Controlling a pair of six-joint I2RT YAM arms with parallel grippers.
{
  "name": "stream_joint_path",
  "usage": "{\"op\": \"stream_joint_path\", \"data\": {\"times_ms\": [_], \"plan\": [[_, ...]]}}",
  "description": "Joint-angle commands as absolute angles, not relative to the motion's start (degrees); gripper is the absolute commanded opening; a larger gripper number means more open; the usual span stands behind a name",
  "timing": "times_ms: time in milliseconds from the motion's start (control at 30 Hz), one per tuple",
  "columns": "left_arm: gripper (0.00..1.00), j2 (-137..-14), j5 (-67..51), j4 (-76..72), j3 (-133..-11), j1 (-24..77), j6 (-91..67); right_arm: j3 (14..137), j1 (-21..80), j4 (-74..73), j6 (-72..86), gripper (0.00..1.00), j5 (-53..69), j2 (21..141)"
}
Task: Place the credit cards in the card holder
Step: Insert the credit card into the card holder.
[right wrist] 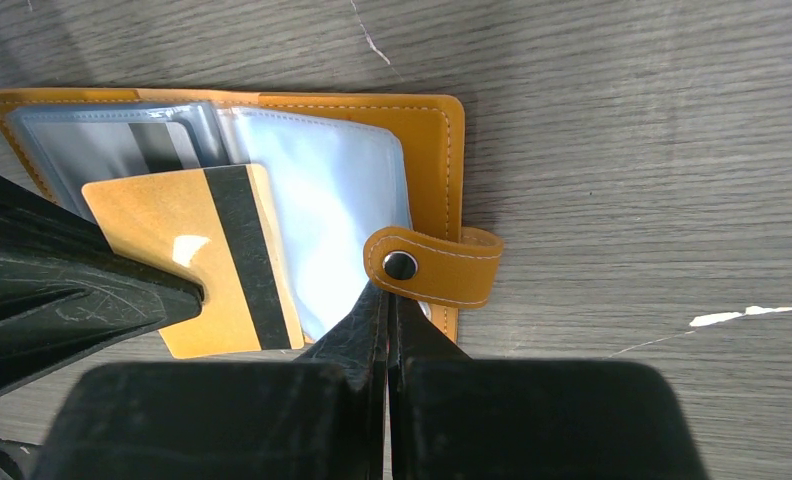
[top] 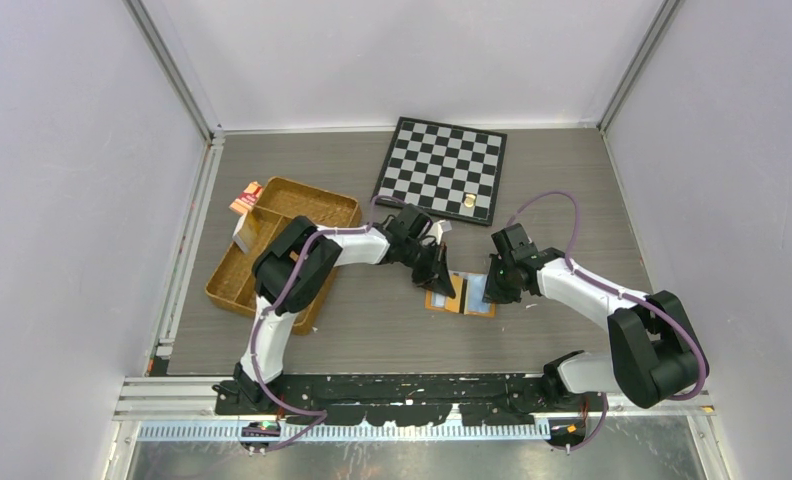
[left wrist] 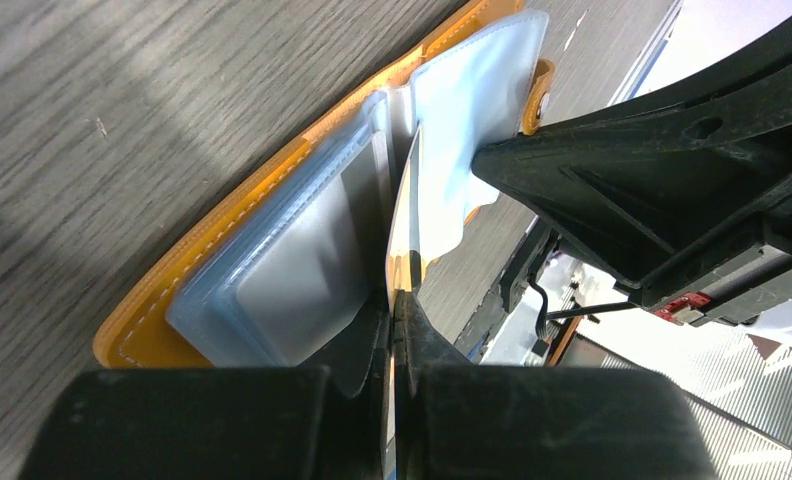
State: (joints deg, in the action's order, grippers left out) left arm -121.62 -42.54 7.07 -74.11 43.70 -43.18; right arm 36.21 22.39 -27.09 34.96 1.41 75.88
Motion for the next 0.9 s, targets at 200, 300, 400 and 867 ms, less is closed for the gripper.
{"op": "stream_joint_path", "data": {"times_ms": [200, 300, 400, 867], "plan": [[0.00, -123.5, -33.8, 7.1, -72.0, 42.7, -43.6, 35.8, 22.3, -27.9, 34.2, 0.01, -2.2, 74.8], [0.00, -123.8, -34.0, 5.8, -72.0, 41.5, -43.9, 35.9, 22.4, -28.2, 34.4, 0.00, -2.1, 74.6], [0.00, -124.2, -34.3, 5.4, -72.6, 41.1, -43.9, 35.9, 22.3, -28.2, 34.4, 0.00, -2.2, 74.6], [0.00, -125.8, -35.9, 1.5, -72.1, 41.5, -46.0, 36.0, 22.3, -28.2, 34.2, 0.00, -1.8, 74.8]]}}
